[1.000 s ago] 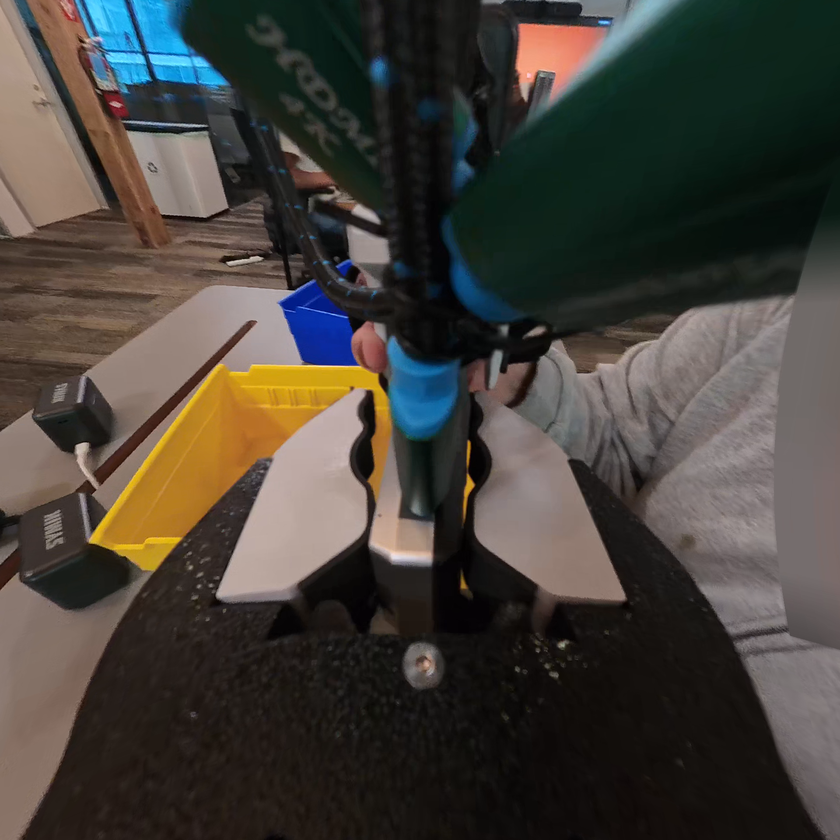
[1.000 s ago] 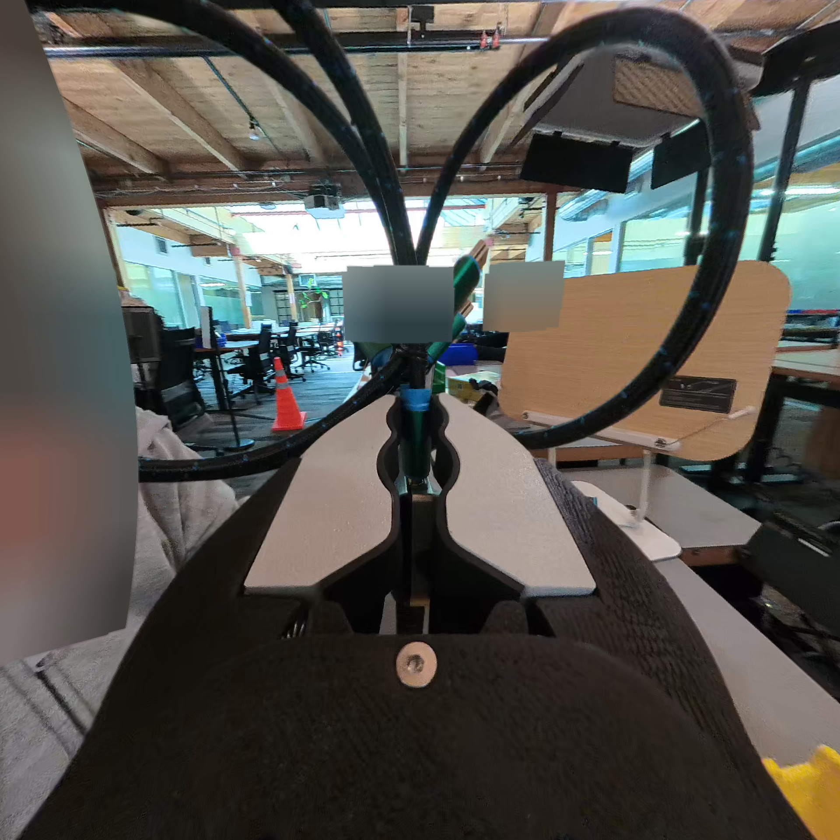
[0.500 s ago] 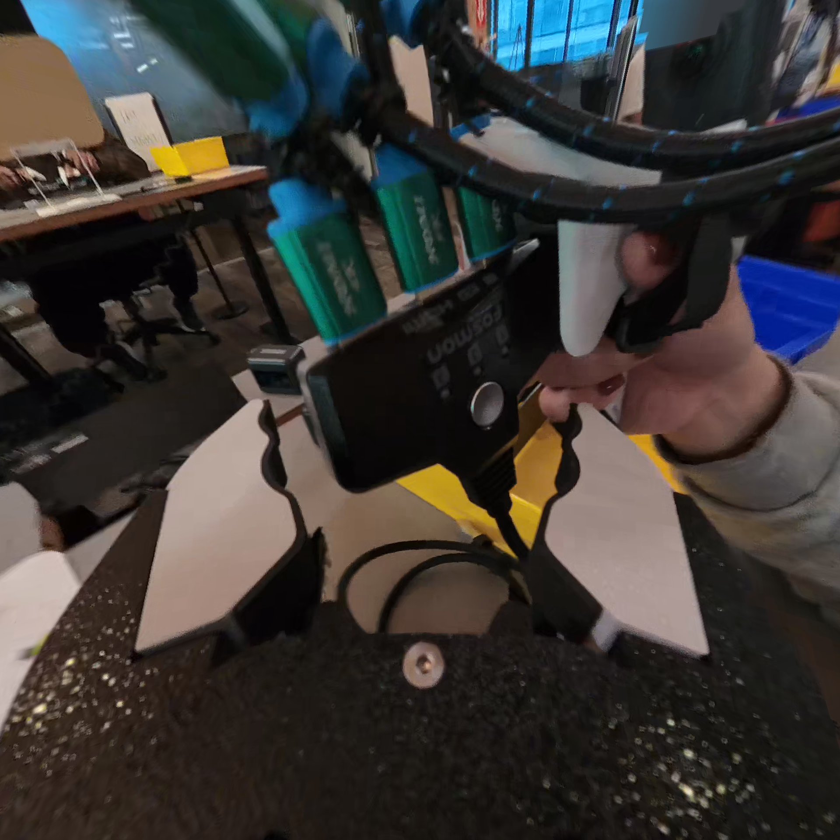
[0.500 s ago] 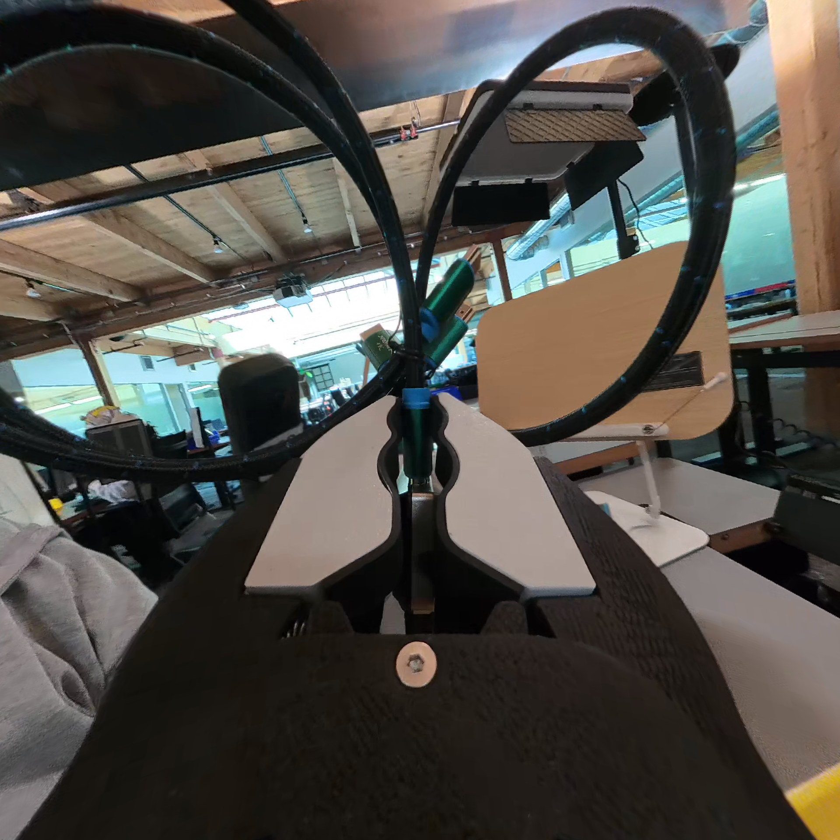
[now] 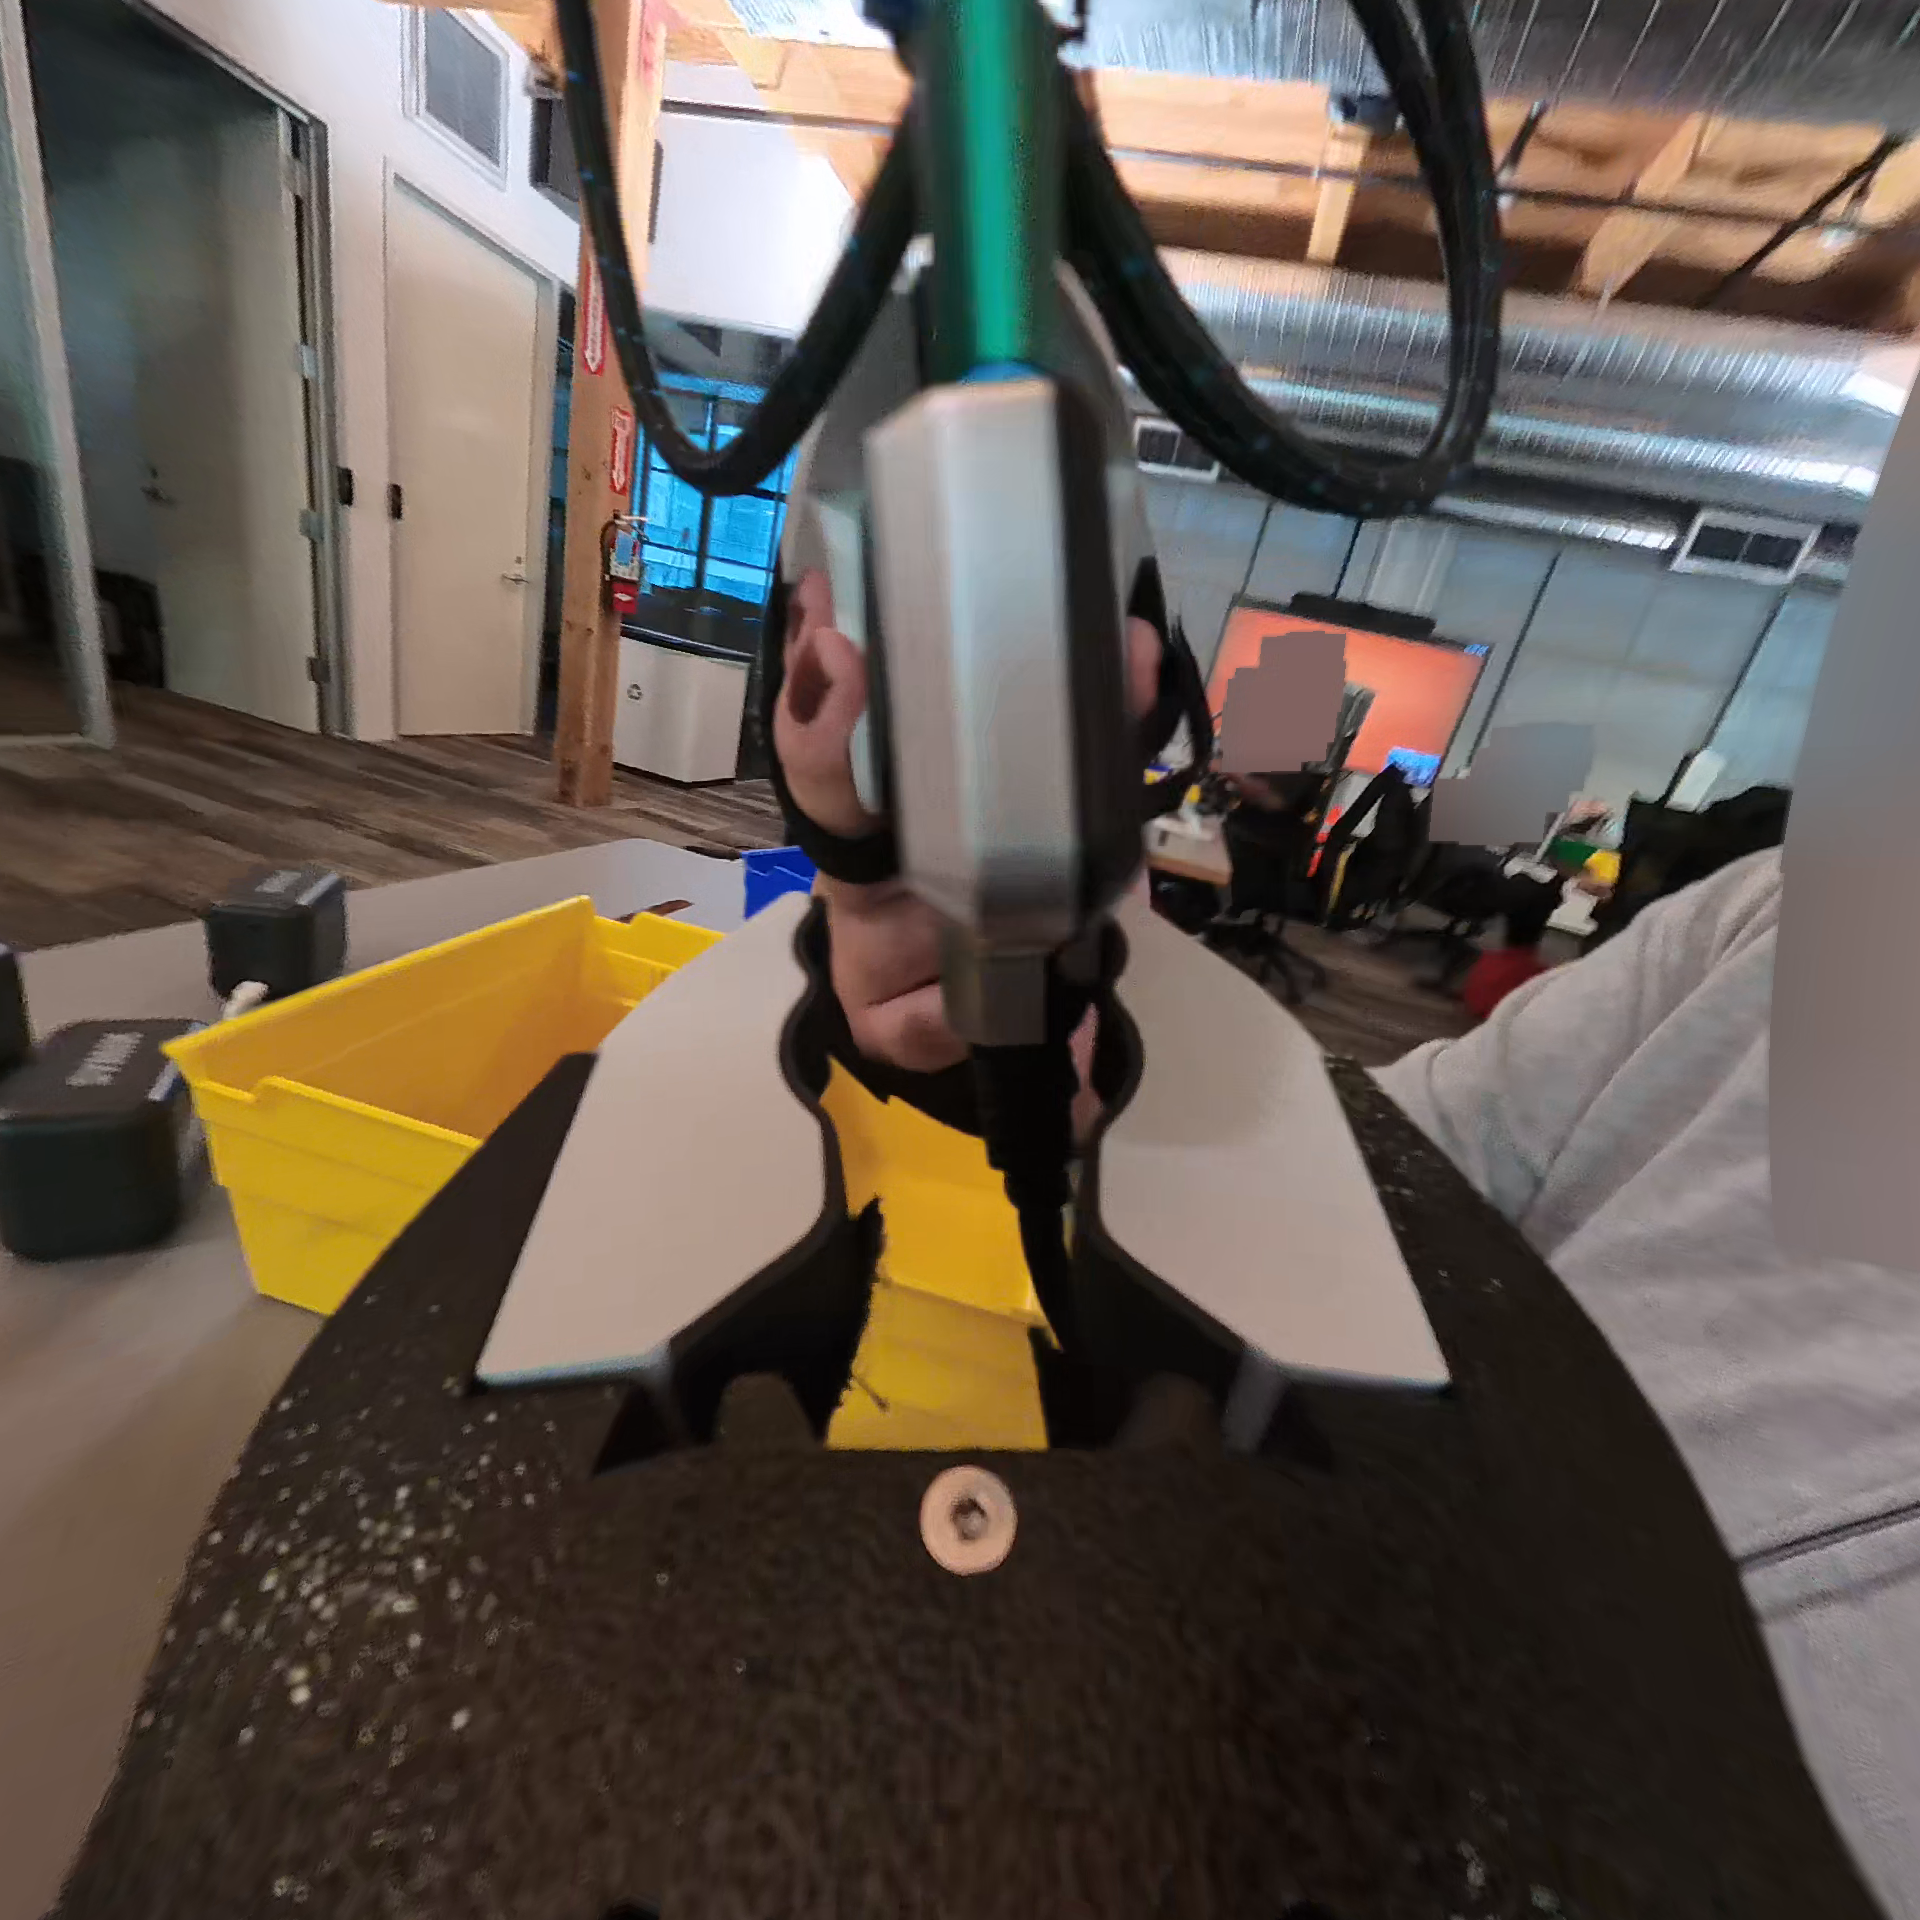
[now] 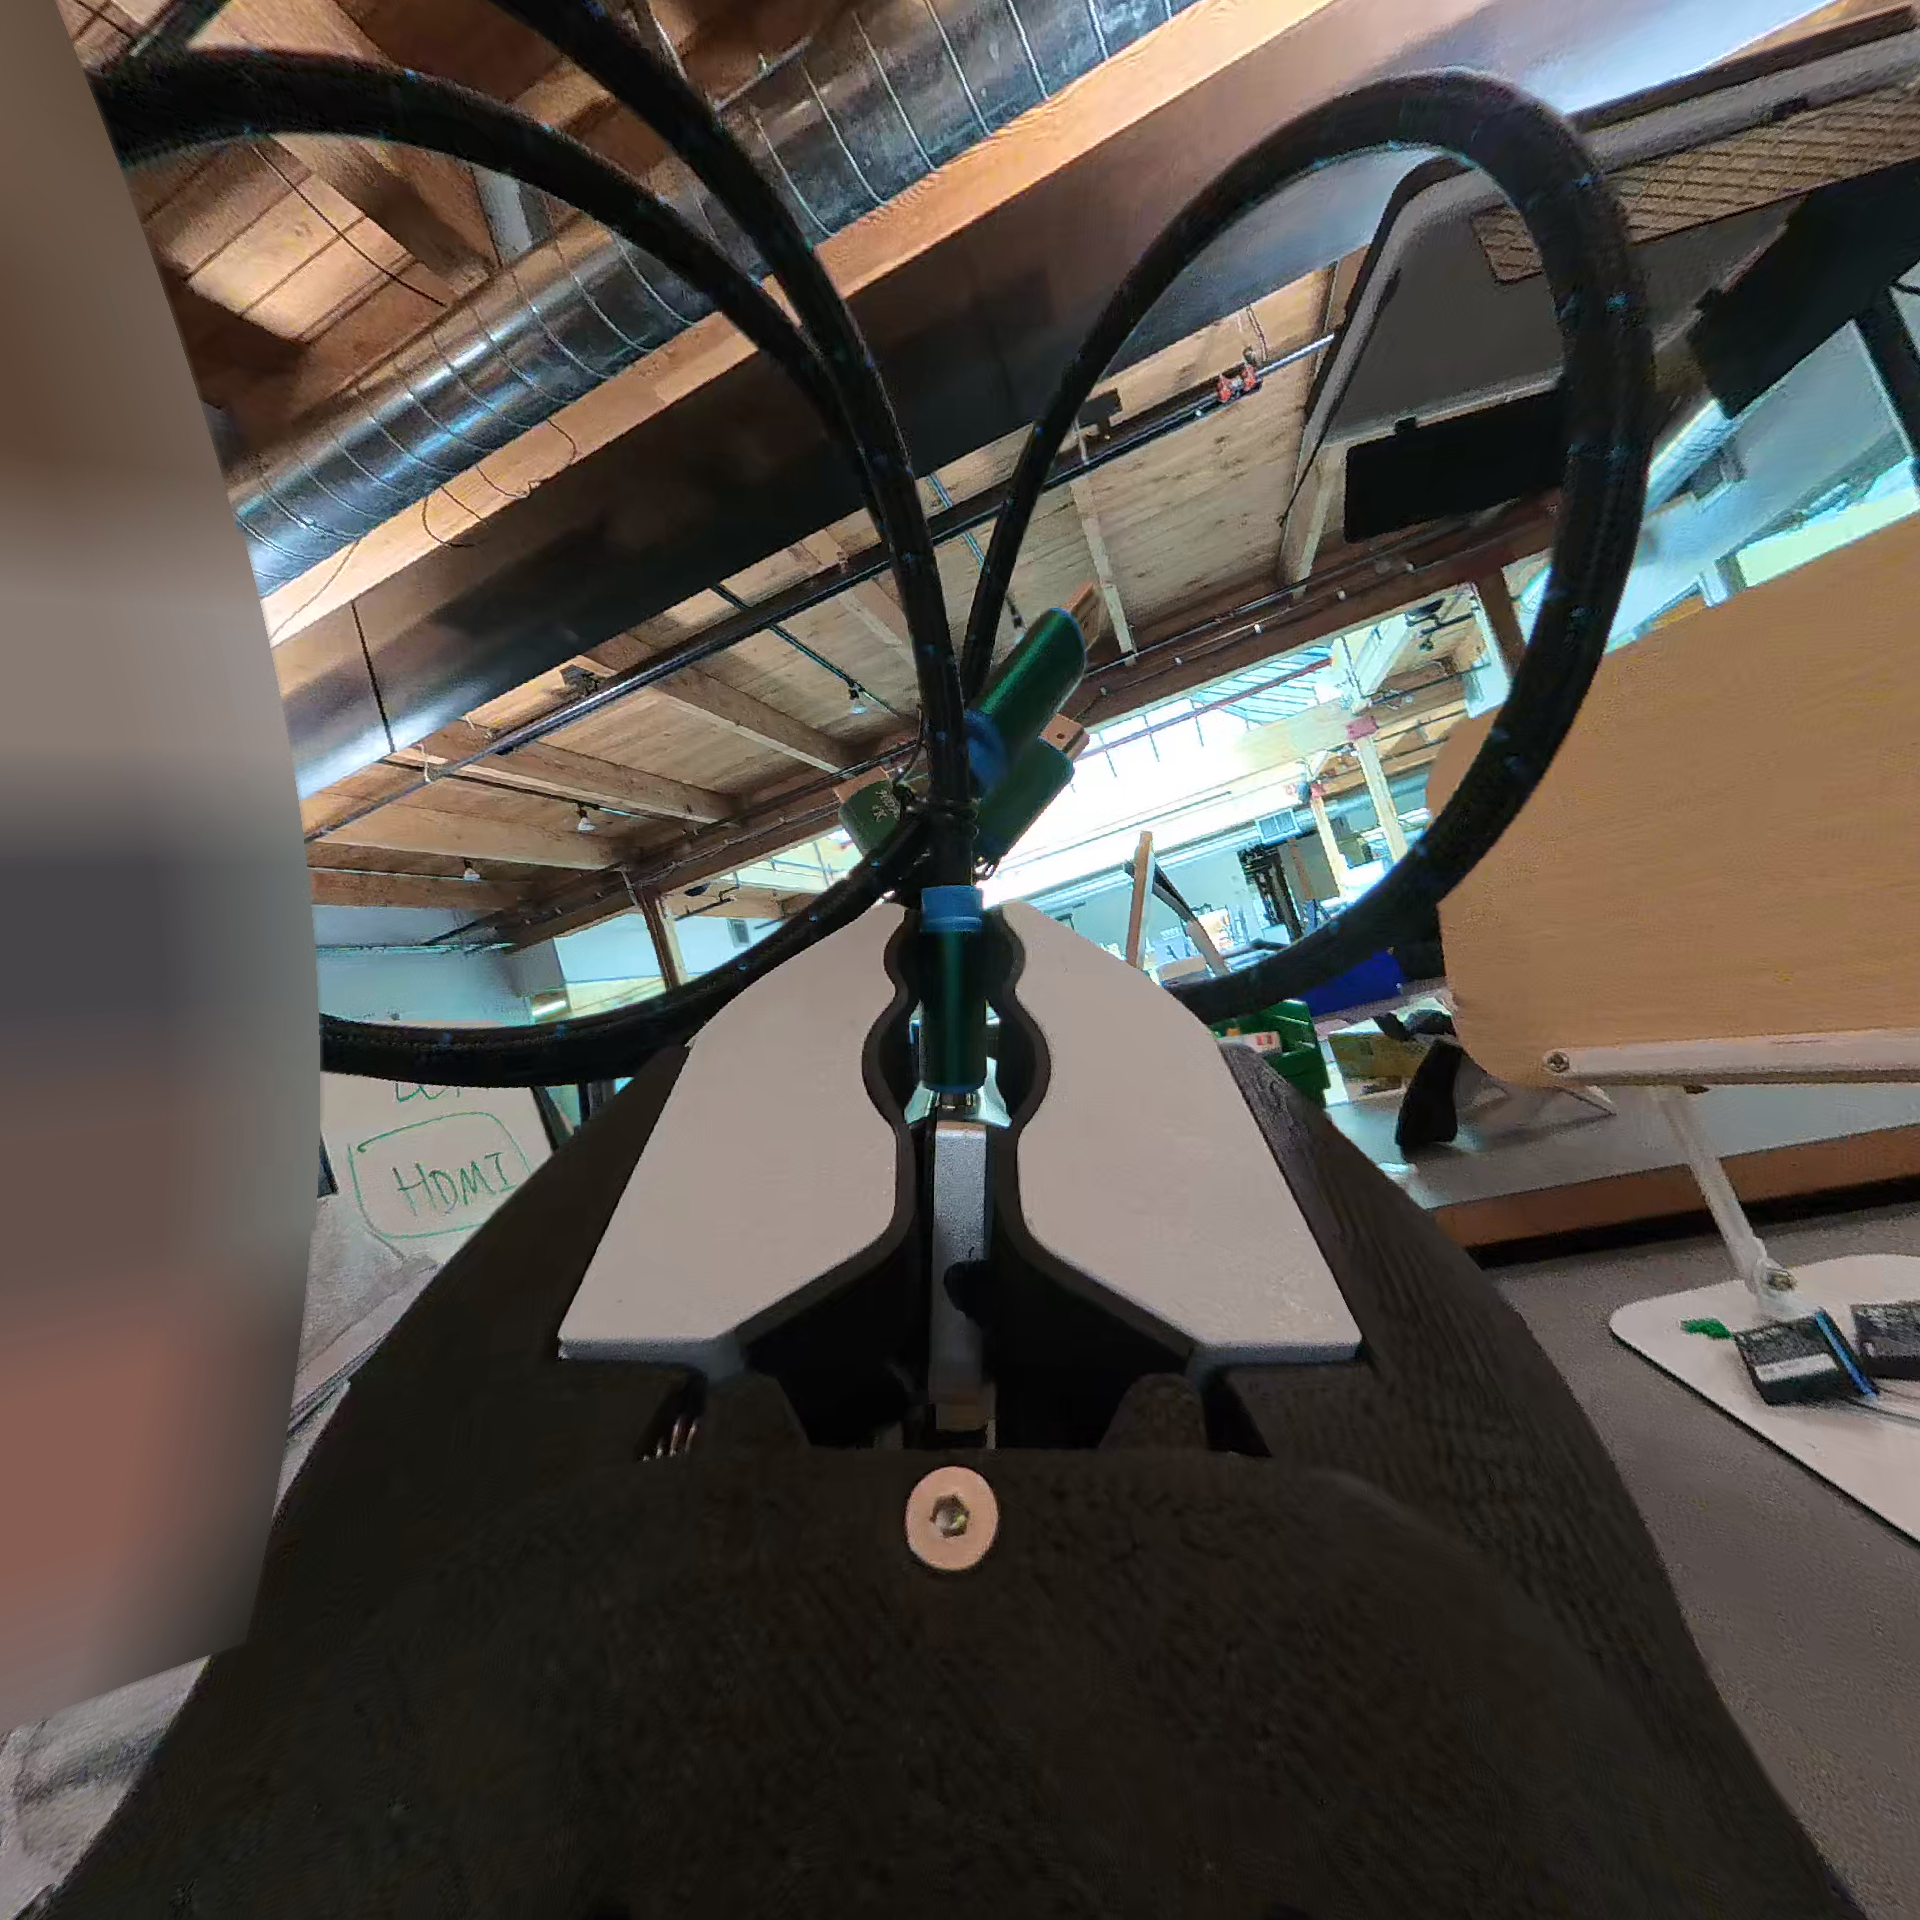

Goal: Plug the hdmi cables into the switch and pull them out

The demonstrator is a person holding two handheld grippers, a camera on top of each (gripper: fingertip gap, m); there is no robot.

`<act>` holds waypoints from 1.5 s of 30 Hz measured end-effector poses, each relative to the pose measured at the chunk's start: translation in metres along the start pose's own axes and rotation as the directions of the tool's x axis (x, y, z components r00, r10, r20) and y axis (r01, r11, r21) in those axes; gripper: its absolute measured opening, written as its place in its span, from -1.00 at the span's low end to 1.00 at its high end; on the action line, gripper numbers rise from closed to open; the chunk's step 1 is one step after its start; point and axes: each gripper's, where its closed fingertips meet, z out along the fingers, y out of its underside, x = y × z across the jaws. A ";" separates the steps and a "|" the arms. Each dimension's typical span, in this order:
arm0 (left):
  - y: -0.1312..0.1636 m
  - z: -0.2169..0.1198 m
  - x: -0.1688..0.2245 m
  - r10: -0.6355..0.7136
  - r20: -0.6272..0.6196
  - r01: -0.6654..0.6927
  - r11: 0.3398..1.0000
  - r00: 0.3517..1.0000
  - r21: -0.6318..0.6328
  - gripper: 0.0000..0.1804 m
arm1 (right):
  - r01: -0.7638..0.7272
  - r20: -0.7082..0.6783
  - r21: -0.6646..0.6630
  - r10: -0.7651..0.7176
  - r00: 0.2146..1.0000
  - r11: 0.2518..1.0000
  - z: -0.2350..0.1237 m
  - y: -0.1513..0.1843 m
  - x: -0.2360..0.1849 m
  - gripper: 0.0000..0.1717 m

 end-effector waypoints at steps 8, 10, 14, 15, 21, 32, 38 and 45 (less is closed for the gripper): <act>0.000 -0.019 0.001 0.180 0.043 -0.172 0.974 0.983 -0.146 -0.75 | 0.106 0.031 -0.114 -0.103 0.994 0.988 -0.004 0.009 -0.004 -0.88; 0.002 -0.028 0.000 0.239 0.048 -0.223 0.950 0.970 -0.220 -0.76 | 0.190 0.063 -0.199 -0.181 0.981 0.961 -0.008 0.016 -0.007 -0.87; 0.014 -0.044 0.000 0.412 0.023 -0.369 0.837 0.911 -0.405 -0.76 | 0.362 0.173 -0.379 -0.319 0.932 0.852 -0.022 0.038 -0.014 -0.87; 0.017 -0.048 -0.001 0.461 0.011 -0.407 0.795 0.887 -0.450 -0.76 | 0.403 0.201 -0.420 -0.350 0.915 0.813 -0.026 0.044 -0.015 -0.87; 0.031 -0.064 0.008 0.482 -0.089 -0.439 0.687 0.872 -0.579 -0.77 | 0.544 0.305 -0.514 -0.452 0.839 0.663 -0.040 0.067 -0.021 -0.70; 0.036 -0.067 0.003 0.474 -0.080 -0.406 0.639 0.877 -0.653 -0.76 | 0.602 0.417 -0.497 -0.436 0.797 0.625 -0.040 0.083 -0.033 -0.81; -0.002 -0.055 -0.020 0.530 0.205 -0.391 0.790 0.823 -0.473 -0.54 | 0.591 0.262 -0.378 -0.530 0.806 0.712 -0.014 0.054 -0.021 -0.88; -0.047 -0.096 -0.020 0.329 0.535 -0.449 0.887 0.778 0.108 -0.01 | 0.523 0.129 -0.331 -0.511 0.850 0.786 -0.004 0.045 0.002 -0.88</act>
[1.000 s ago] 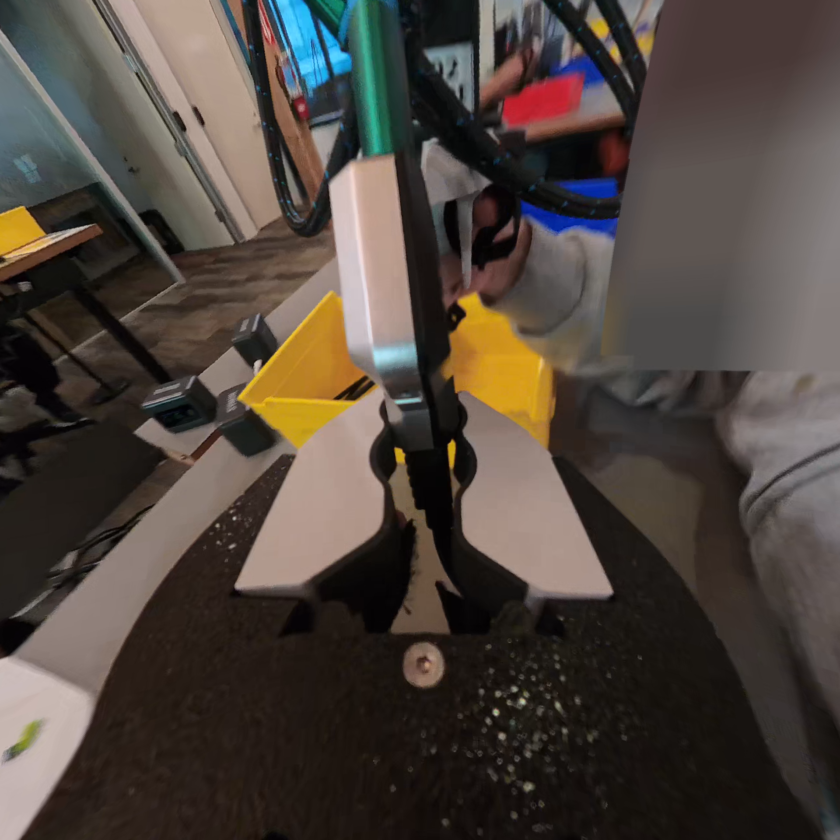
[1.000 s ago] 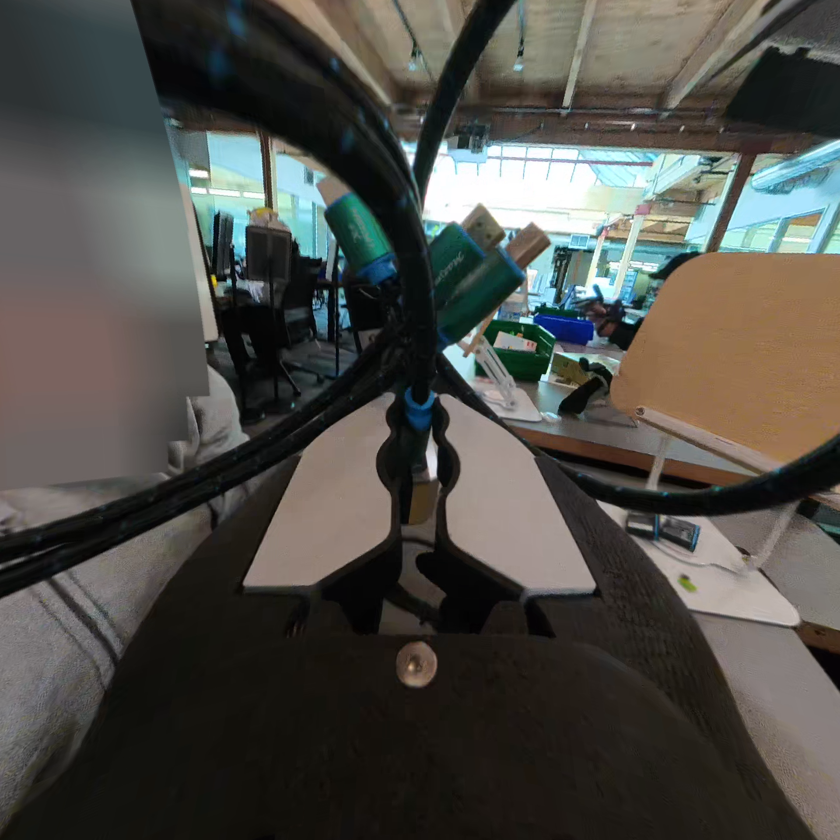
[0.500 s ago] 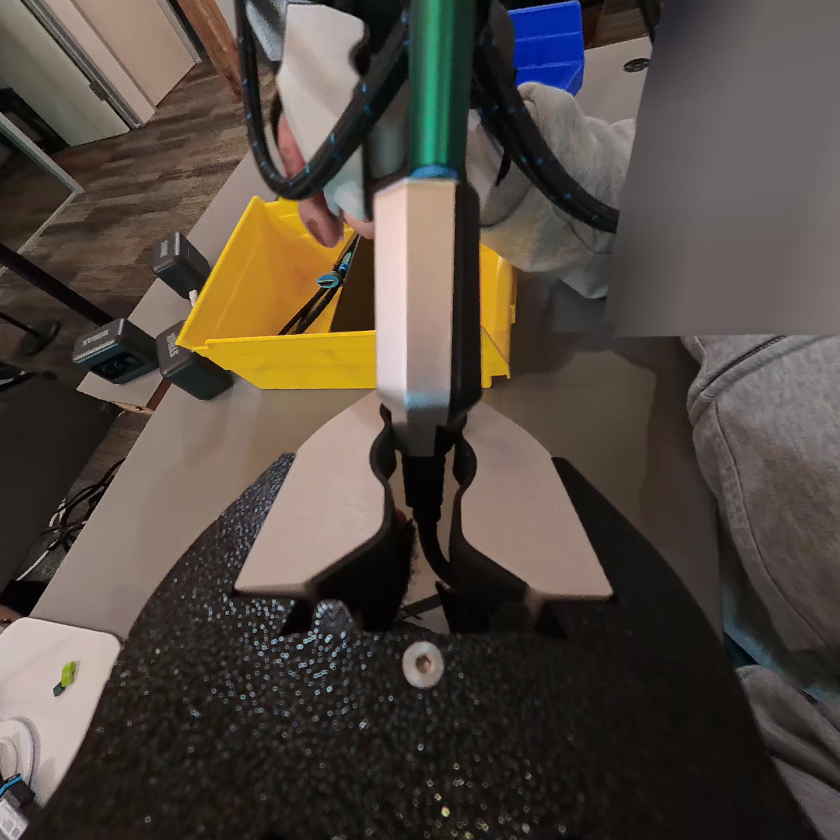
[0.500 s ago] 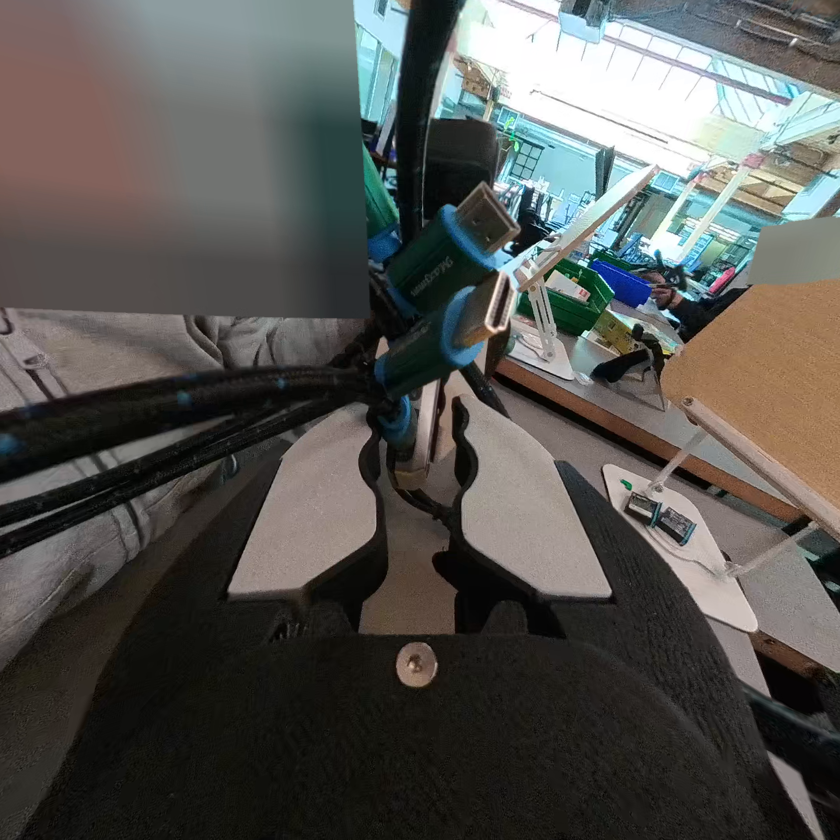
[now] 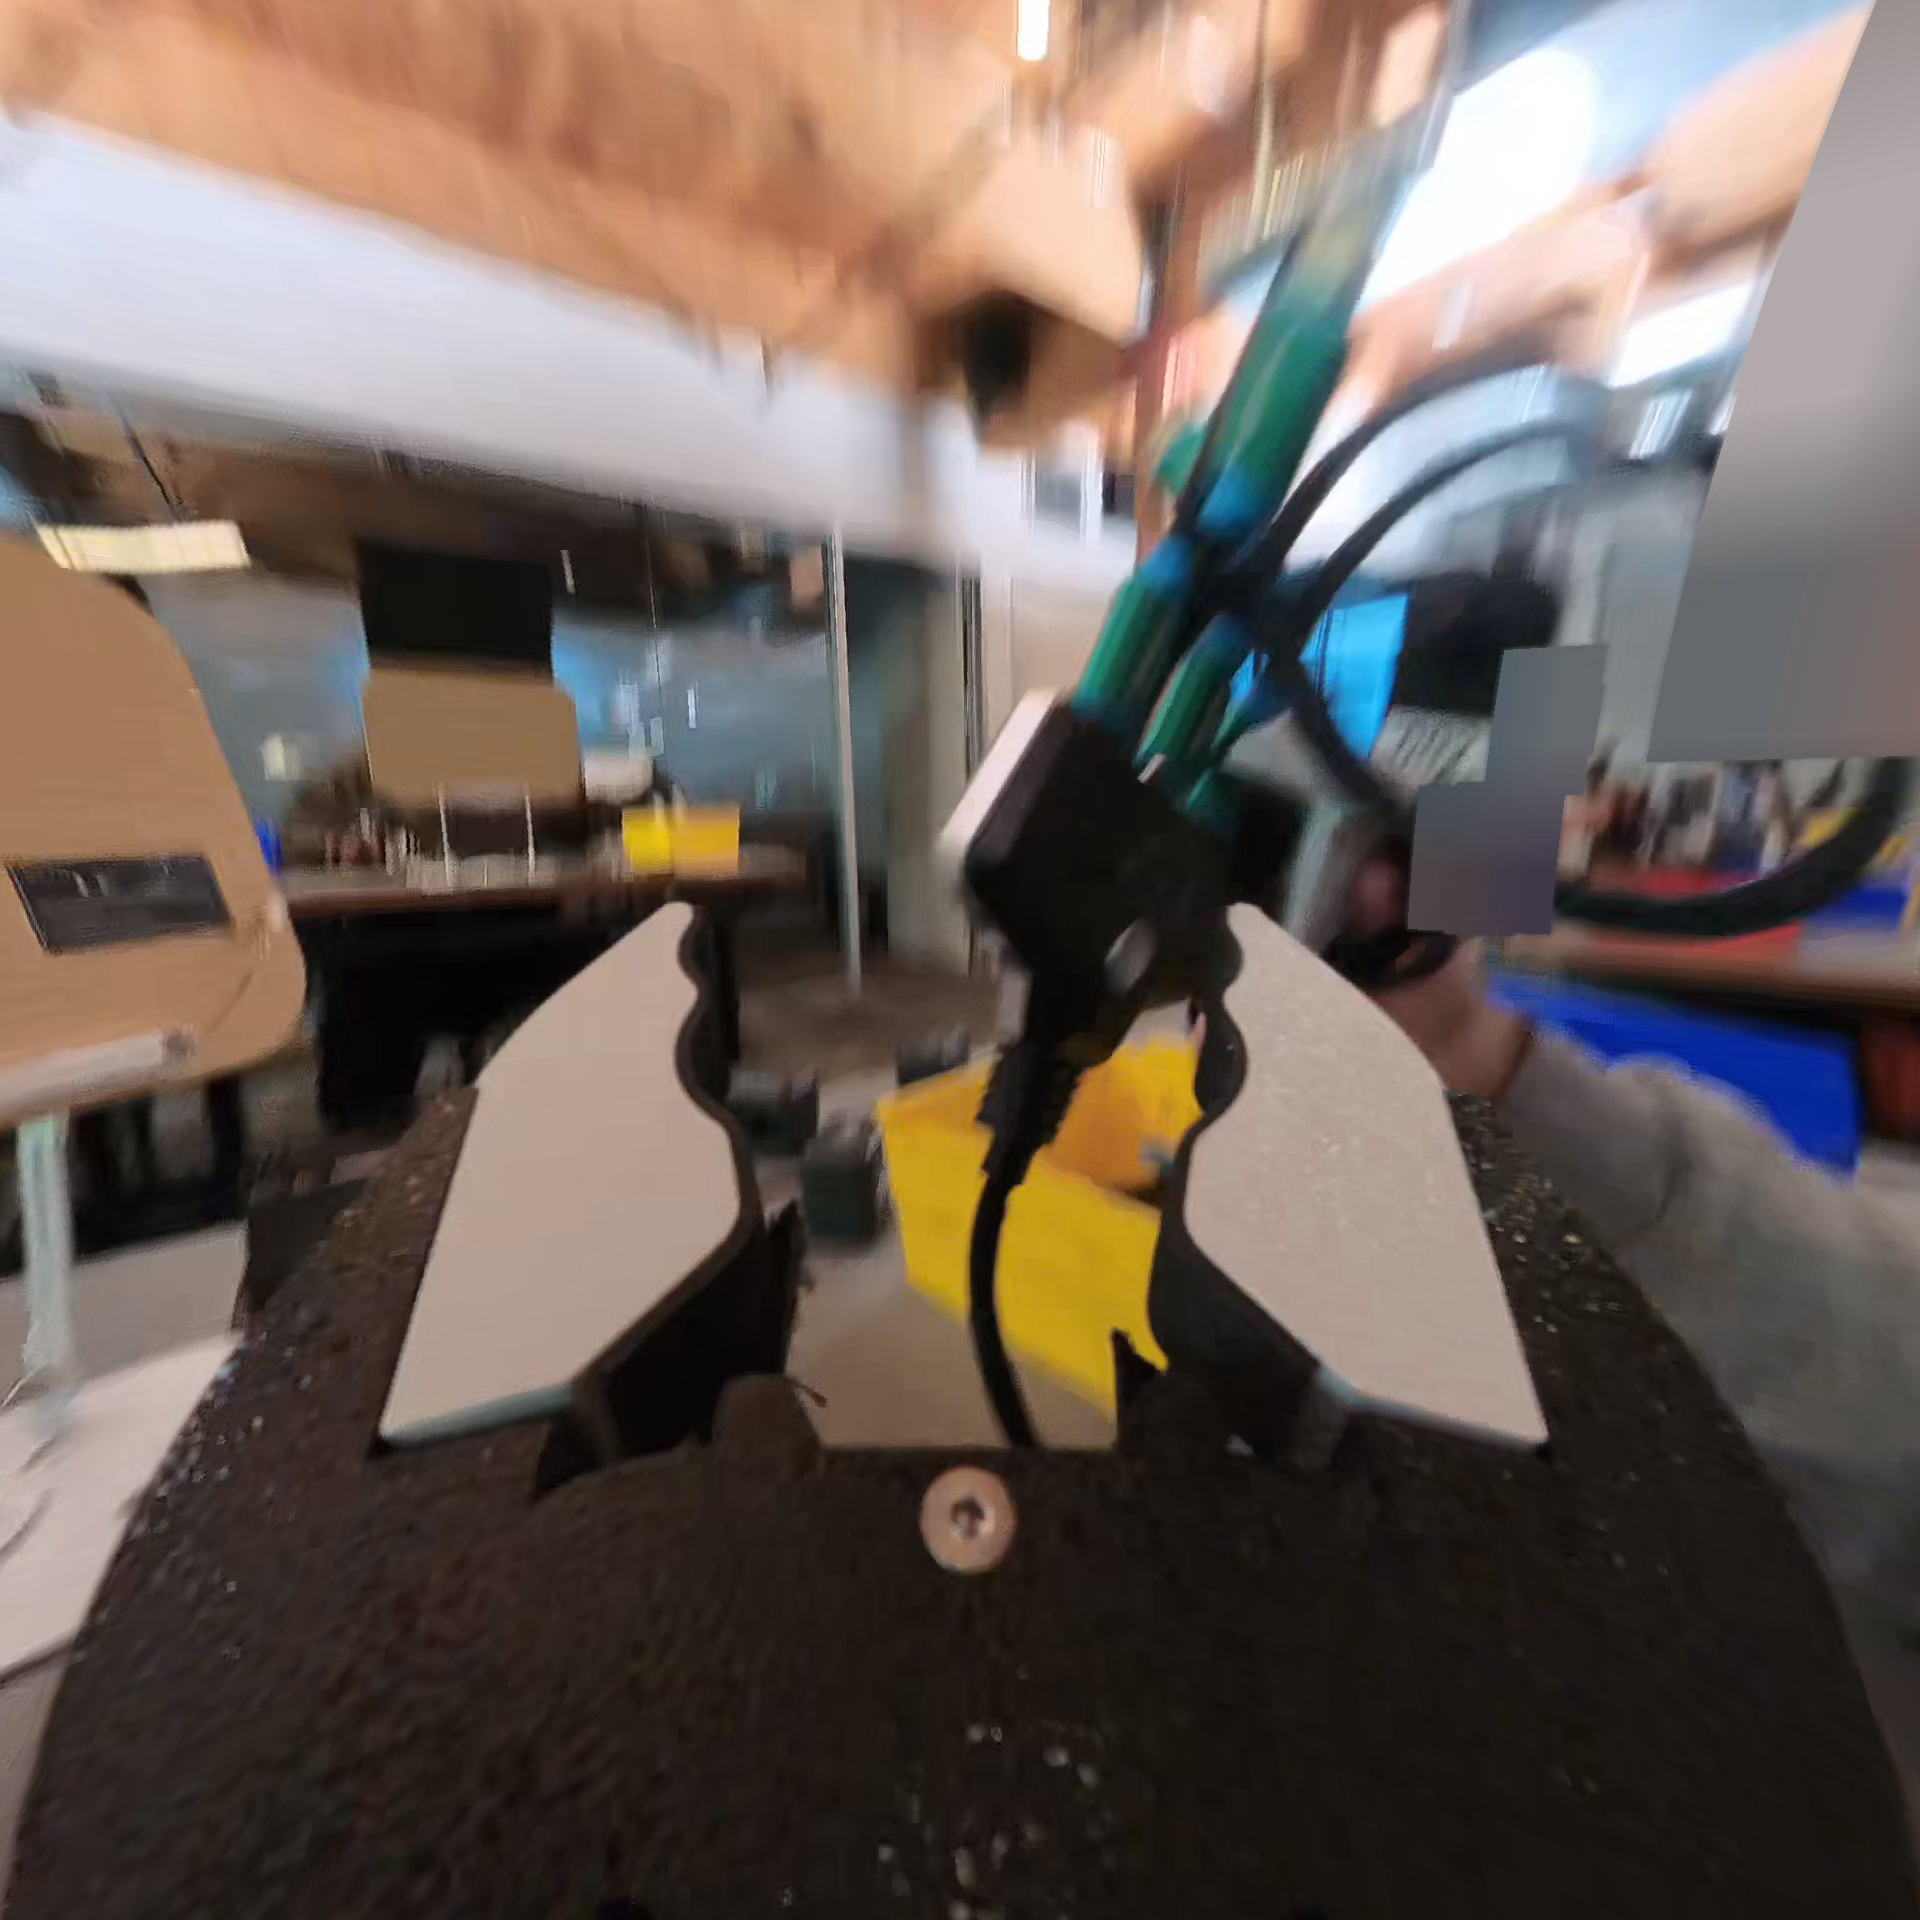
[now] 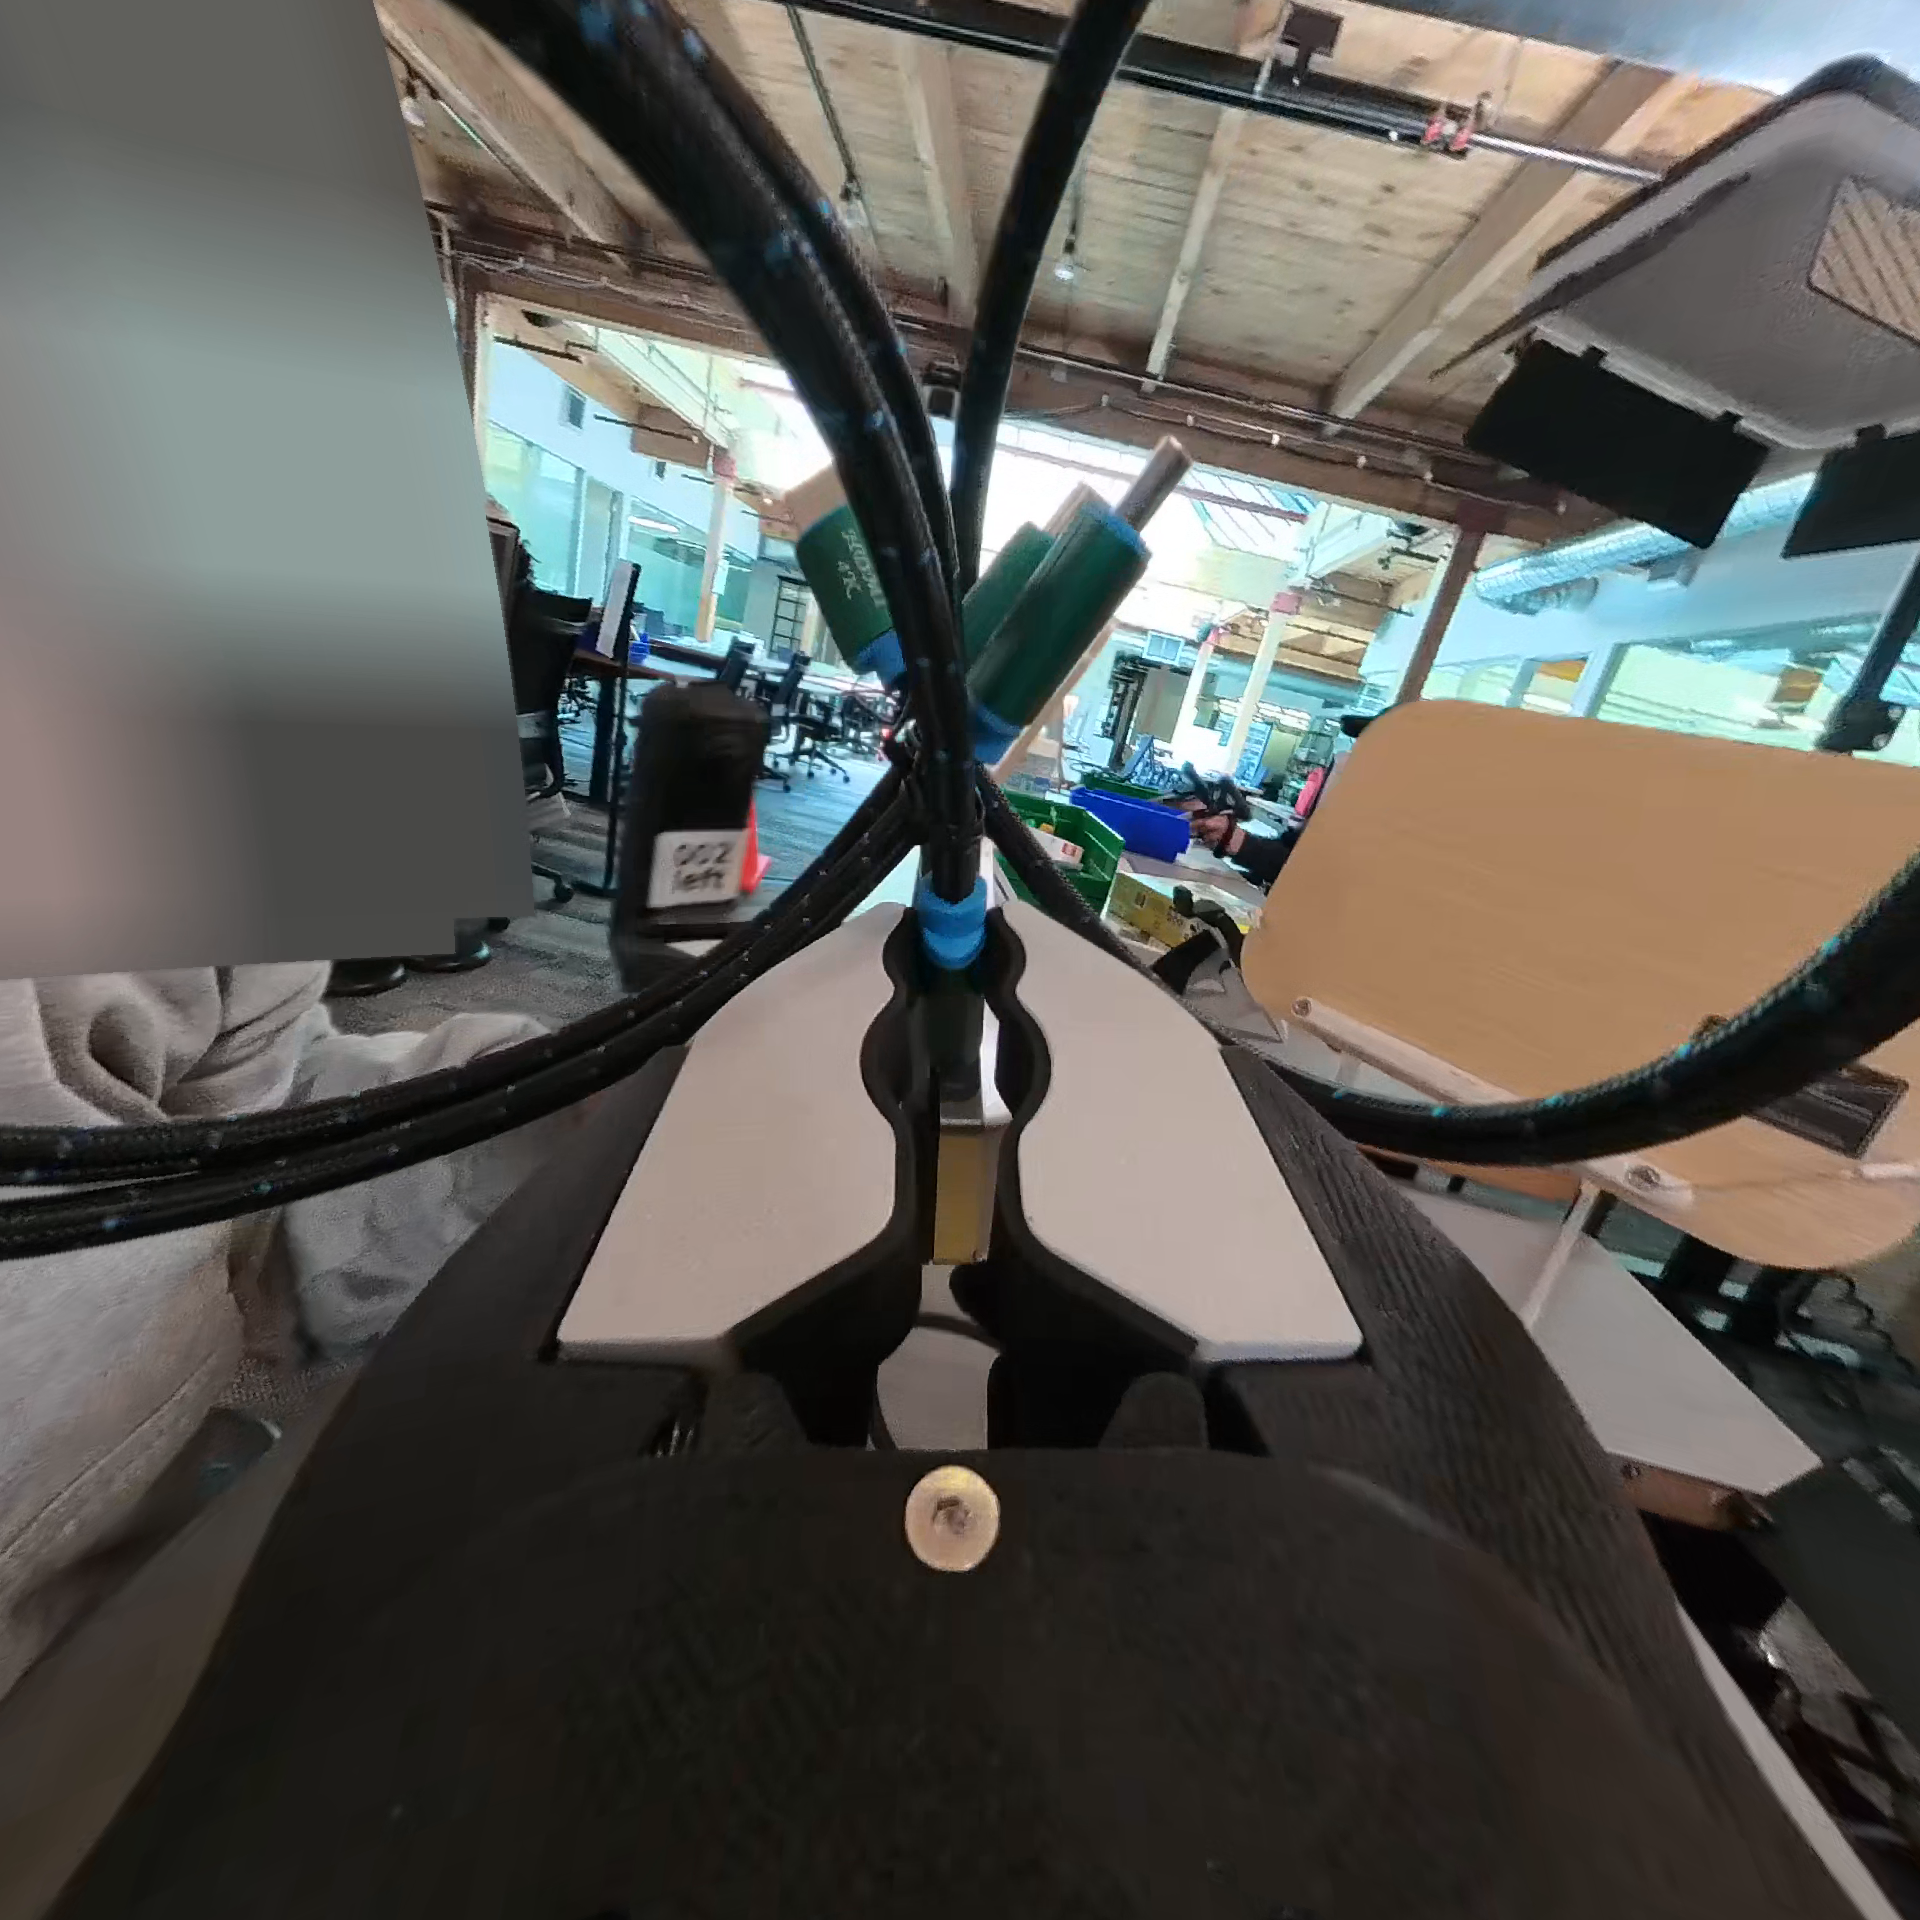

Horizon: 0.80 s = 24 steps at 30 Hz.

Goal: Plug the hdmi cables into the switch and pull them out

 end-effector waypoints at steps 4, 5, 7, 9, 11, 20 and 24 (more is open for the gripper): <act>-0.020 -0.043 0.046 0.030 -0.098 0.006 0.938 0.995 0.346 -0.53 | -0.034 -0.001 -0.006 0.034 0.999 0.999 0.007 0.007 0.005 -0.88; -0.004 -0.038 0.060 -0.014 -0.162 0.057 0.962 0.987 0.266 -0.47 | -0.040 -0.003 -0.012 0.040 0.999 0.999 0.009 0.010 0.006 -0.88; 0.015 -0.031 0.082 -0.147 -0.272 0.202 0.961 0.951 0.187 -0.45 | -0.052 -0.004 -0.014 0.052 0.999 0.999 0.012 0.014 0.007 -0.88; 0.030 -0.021 0.094 -0.340 -0.355 0.390 0.918 0.871 0.078 -0.47 | -0.067 -0.006 -0.017 0.067 0.998 0.998 0.012 0.020 0.009 -0.88; 0.052 -0.005 0.092 -0.552 -0.332 0.569 0.821 0.765 -0.053 -0.42 | -0.077 -0.011 -0.021 0.077 0.997 0.997 0.012 0.025 0.009 -0.88; 0.065 0.033 0.078 -0.780 -0.388 0.844 0.536 0.490 -0.010 -0.01 | -0.086 -0.006 -0.042 0.085 0.996 0.995 0.009 0.028 0.004 -0.88; 0.039 0.039 0.055 -0.679 -0.404 0.777 0.611 0.613 0.152 -0.04 | -0.073 -0.038 -0.039 0.072 0.997 0.997 0.006 0.026 0.008 -0.88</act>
